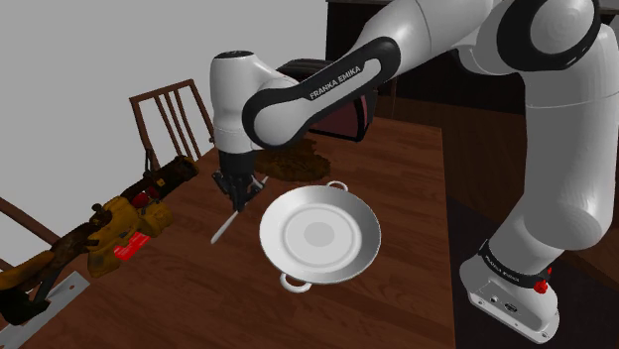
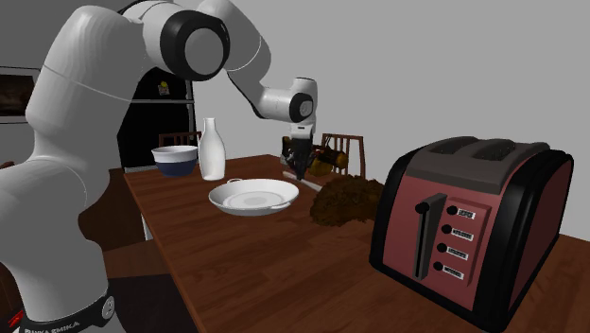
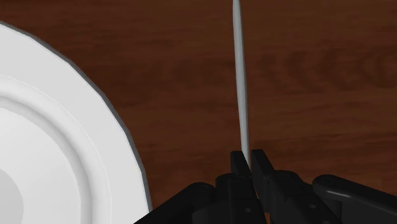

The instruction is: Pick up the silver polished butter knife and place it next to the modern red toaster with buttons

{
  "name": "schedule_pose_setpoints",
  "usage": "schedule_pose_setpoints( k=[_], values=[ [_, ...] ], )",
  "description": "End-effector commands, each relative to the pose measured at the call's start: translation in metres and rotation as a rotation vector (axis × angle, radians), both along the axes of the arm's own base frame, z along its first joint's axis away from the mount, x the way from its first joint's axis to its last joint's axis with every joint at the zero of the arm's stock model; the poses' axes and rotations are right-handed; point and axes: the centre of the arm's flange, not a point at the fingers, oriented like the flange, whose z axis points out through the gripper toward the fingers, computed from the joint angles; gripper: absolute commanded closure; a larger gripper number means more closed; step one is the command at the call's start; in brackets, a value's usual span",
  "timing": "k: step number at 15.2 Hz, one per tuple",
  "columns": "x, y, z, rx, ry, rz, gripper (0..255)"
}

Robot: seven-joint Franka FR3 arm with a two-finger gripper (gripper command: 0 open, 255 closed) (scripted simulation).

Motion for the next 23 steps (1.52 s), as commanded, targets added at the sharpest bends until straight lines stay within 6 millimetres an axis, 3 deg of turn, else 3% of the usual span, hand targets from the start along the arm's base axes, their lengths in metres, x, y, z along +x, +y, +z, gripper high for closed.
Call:
schedule_pose_setpoints(
  k=[1,23],
  values=[
    [0.001,-0.001,0.011,0.000,0.000,0.000,255],
    [0.001,-0.001,0.127,0.000,0.000,0.000,255]
  ],
)
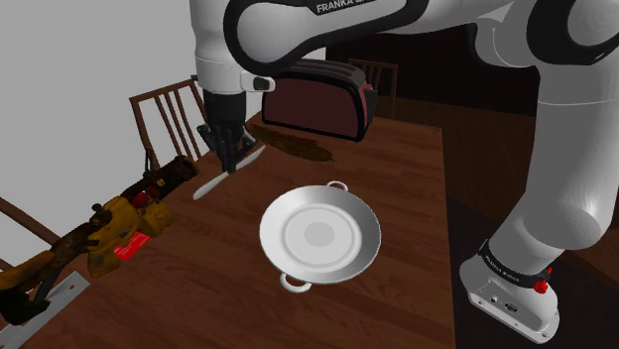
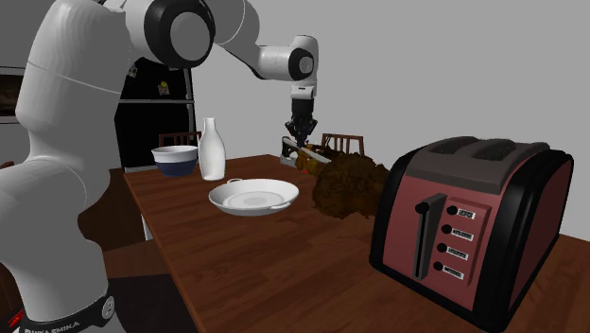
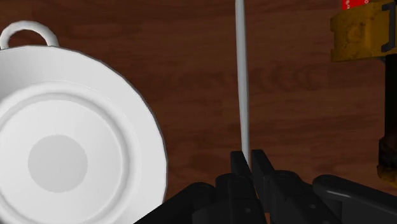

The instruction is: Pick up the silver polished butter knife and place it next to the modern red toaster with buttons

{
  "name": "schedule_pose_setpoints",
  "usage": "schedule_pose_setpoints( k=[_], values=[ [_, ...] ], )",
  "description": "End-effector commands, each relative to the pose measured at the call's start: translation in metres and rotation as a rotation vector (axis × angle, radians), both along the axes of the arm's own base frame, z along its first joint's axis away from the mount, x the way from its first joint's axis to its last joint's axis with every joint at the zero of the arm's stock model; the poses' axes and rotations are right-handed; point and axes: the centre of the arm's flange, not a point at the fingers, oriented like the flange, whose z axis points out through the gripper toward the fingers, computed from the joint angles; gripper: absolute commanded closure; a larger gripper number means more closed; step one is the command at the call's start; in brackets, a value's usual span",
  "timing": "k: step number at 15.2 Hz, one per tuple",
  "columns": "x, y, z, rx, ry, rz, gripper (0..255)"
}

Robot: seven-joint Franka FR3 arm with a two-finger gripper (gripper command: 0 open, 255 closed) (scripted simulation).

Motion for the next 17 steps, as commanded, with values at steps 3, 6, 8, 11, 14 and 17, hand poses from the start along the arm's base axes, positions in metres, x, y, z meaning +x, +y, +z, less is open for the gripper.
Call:
schedule_pose_setpoints(
  k=[3,6,8,11,14,17],
  values=[
    [0.000,0.000,0.021,0.000,0.000,0.000,255],
    [0.000,0.000,0.037,0.000,0.000,0.000,255],
    [0.000,0.000,0.048,0.000,0.000,0.000,255],
    [0.000,0.000,0.063,0.000,0.000,0.000,255],
    [0.000,0.000,0.079,0.000,0.000,0.000,255],
    [0.000,0.000,0.095,0.000,0.000,0.000,255]
  ],
)
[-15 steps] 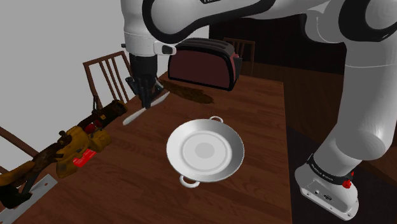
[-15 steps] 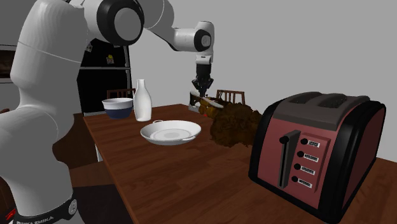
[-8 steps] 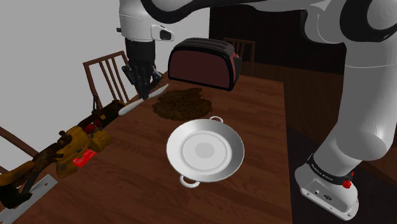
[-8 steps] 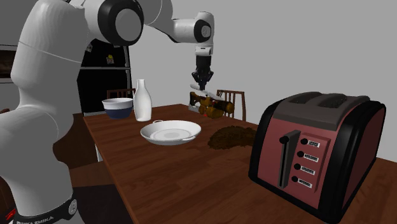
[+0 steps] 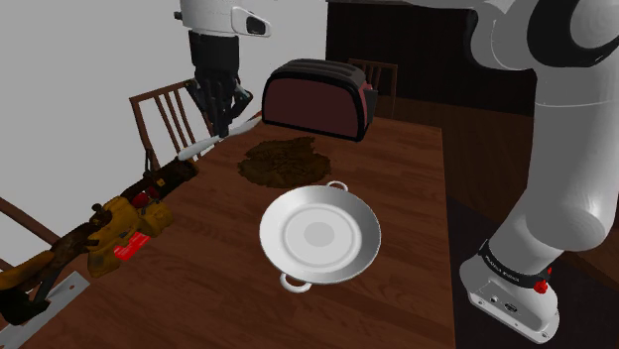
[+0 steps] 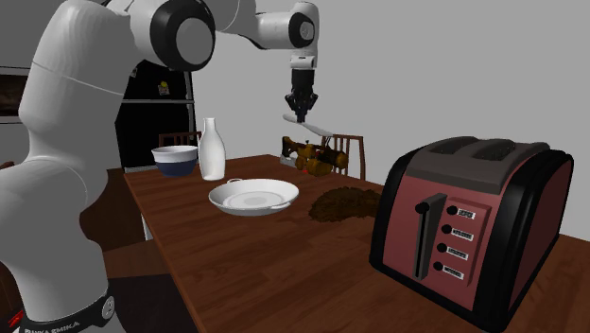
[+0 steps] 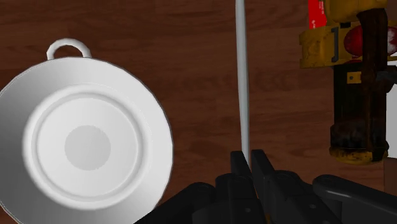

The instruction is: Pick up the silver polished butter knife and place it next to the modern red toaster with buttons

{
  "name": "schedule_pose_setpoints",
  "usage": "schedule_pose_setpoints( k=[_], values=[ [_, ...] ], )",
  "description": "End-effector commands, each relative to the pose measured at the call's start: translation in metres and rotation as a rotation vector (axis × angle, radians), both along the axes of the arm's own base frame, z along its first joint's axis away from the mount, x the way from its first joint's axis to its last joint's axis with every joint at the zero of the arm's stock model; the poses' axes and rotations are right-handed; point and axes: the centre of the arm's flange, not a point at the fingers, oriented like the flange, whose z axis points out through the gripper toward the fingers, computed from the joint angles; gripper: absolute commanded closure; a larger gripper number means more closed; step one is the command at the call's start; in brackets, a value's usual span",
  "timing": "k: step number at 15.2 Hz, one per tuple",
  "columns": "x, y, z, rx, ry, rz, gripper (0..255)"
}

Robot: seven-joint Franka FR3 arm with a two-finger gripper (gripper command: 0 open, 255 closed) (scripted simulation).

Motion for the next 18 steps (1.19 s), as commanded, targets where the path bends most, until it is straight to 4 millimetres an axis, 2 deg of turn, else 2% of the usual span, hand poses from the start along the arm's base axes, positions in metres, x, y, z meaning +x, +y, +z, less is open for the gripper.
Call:
schedule_pose_setpoints(
  k=[1,15,18],
  values=[
    [0.000,0.001,0.011,0.000,0.000,0.000,255],
    [0.000,0.001,0.085,0.000,0.000,0.000,255],
    [0.000,-0.038,0.085,0.000,0.000,0.000,255]
  ],
)
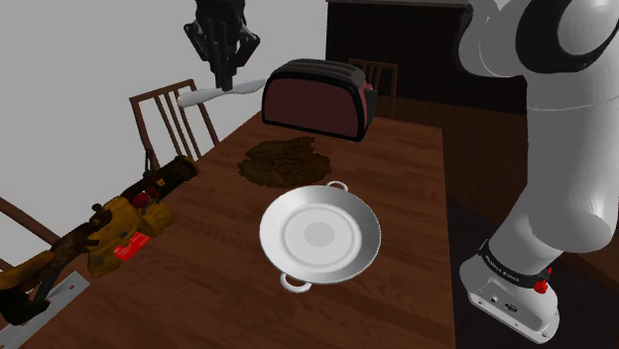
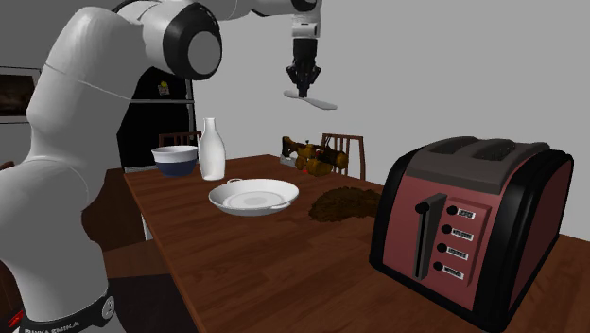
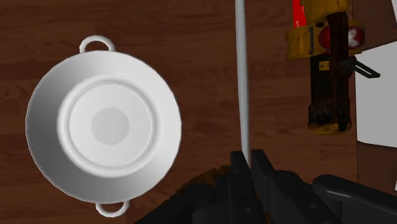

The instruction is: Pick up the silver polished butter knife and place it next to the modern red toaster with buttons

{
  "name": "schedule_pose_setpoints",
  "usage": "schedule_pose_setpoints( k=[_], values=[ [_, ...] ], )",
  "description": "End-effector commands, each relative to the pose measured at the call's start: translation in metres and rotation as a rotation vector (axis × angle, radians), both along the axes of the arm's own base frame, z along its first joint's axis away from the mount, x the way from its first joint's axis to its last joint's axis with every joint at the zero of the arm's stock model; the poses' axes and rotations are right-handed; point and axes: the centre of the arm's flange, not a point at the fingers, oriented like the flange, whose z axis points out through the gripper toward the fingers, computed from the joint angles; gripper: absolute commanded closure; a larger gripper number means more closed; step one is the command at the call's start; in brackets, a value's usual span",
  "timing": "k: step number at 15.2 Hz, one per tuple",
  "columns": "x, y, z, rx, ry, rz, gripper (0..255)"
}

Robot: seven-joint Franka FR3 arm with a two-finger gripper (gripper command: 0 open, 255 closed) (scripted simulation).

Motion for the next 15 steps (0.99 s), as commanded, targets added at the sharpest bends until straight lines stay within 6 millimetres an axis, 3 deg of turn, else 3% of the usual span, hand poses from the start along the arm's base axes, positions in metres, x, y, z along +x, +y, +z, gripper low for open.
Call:
schedule_pose_setpoints(
  k=[1,15],
  values=[
    [-0.002,-0.024,-0.001,-0.001,0.001,-0.002,255],
    [0.001,-0.209,-0.001,-0.001,0.001,-0.002,255]
  ],
)
